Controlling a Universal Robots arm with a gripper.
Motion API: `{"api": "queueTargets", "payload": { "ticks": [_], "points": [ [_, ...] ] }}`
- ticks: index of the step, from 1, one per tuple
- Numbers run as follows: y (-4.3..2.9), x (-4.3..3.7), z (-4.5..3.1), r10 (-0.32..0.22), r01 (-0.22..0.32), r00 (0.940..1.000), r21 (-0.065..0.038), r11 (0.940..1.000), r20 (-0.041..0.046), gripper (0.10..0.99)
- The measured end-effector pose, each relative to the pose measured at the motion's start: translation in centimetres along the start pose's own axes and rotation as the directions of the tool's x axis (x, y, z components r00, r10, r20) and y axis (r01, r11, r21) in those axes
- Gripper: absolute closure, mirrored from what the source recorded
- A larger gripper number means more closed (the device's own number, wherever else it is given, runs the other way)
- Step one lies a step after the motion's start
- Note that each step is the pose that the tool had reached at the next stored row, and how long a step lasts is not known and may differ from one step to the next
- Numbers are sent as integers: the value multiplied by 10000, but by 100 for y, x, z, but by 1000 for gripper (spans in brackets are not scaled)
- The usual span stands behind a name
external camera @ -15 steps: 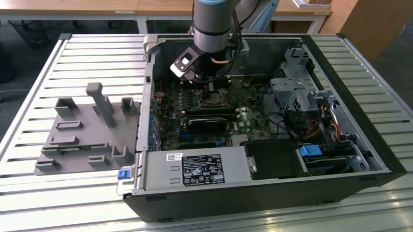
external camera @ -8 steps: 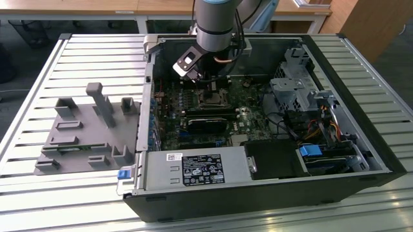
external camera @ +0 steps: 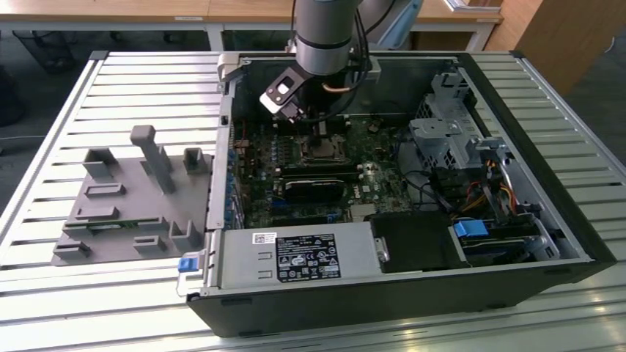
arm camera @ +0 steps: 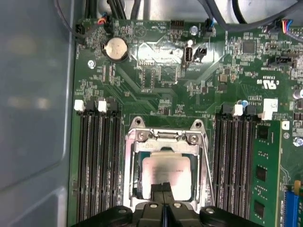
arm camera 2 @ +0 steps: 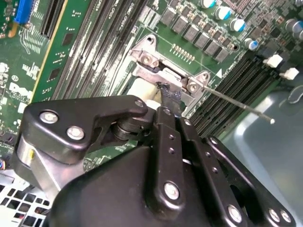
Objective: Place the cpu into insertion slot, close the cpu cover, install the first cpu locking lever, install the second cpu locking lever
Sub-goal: 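Close the cpu cover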
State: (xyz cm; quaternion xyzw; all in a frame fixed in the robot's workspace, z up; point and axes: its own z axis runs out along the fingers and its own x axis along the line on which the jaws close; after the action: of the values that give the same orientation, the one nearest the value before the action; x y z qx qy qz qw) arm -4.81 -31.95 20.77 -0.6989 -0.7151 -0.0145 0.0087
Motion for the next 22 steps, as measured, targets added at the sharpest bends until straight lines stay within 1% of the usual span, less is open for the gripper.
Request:
{"api": "queueTargets", "payload": {
  "ticks": [3,5,6,7,11,14,18,22],
  "points": [
    [-20,0,16,-9,9,10000,-13,10000,17,980],
    [-23,-1,27,-12,12,10000,-19,10000,46,980],
    [-23,-1,32,-13,13,10000,-20,10000,70,980],
    [-23,-1,42,-14,14,9999,-26,10000,127,980],
    [-16,-1,61,-17,17,9997,-33,10000,248,980],
    [2,1,69,-16,17,9996,-39,10000,268,980],
    [18,3,71,-15,17,9996,-53,10000,268,980],
    [22,5,43,-16,17,9996,-55,10000,270,980]
  ]
}}
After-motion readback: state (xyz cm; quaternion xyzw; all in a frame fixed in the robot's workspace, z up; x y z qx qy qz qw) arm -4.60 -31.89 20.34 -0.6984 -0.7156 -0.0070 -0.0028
